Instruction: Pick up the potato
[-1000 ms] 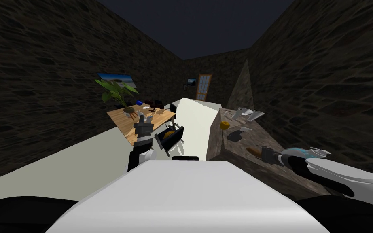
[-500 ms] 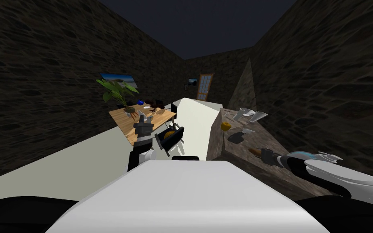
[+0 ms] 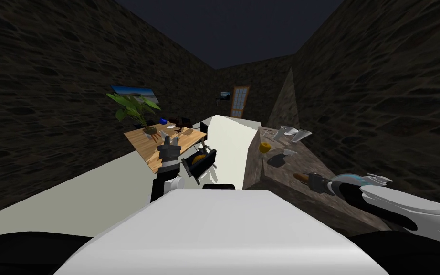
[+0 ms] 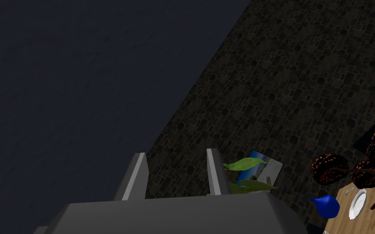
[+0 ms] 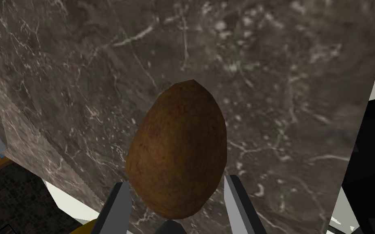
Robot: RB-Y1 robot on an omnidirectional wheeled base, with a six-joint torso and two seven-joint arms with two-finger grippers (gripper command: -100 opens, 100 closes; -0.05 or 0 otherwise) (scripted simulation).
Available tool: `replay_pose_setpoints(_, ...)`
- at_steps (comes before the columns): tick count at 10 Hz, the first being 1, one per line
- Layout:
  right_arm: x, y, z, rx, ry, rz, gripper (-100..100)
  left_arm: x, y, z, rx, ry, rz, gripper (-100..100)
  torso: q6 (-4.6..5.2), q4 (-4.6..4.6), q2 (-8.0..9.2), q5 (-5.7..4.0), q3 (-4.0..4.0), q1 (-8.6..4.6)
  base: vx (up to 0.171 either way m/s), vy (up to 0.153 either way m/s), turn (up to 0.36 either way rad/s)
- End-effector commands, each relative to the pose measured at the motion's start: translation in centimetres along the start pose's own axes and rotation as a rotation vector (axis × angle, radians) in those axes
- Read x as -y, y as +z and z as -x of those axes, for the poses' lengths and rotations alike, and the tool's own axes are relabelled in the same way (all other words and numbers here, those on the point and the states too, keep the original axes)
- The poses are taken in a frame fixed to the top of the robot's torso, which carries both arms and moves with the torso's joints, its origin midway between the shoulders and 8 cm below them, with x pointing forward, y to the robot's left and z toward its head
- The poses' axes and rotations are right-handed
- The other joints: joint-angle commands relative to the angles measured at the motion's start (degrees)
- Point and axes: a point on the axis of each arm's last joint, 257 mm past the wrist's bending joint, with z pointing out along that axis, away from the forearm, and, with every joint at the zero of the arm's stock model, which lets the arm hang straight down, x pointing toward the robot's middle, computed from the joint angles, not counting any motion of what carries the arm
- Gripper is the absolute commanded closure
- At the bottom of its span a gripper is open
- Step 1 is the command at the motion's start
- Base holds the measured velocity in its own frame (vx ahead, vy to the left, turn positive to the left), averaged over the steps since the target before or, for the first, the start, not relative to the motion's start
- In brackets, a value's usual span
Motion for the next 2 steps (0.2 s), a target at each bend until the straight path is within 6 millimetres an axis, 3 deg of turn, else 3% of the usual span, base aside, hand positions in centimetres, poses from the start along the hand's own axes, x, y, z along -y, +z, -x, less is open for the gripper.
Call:
replay_pose_setpoints(1,0.00,0.00,0.00,0.000,0.000,0.000,100,0.00,0.00,0.00,0.000,0.000,0.000,0,0.00,0.00,0.00,0.00,0.00,0.00,-0.021,0.021,-0.025)
replay_pose_setpoints(2,0.00,-0.04,0.03,0.000,0.000,0.001,0,0.00,0.00,0.00,0.000,0.000,0.000,0,-0.05,0.00,-0.06,-0.02,-0.03,-0.06,0.000,0.000,0.000)
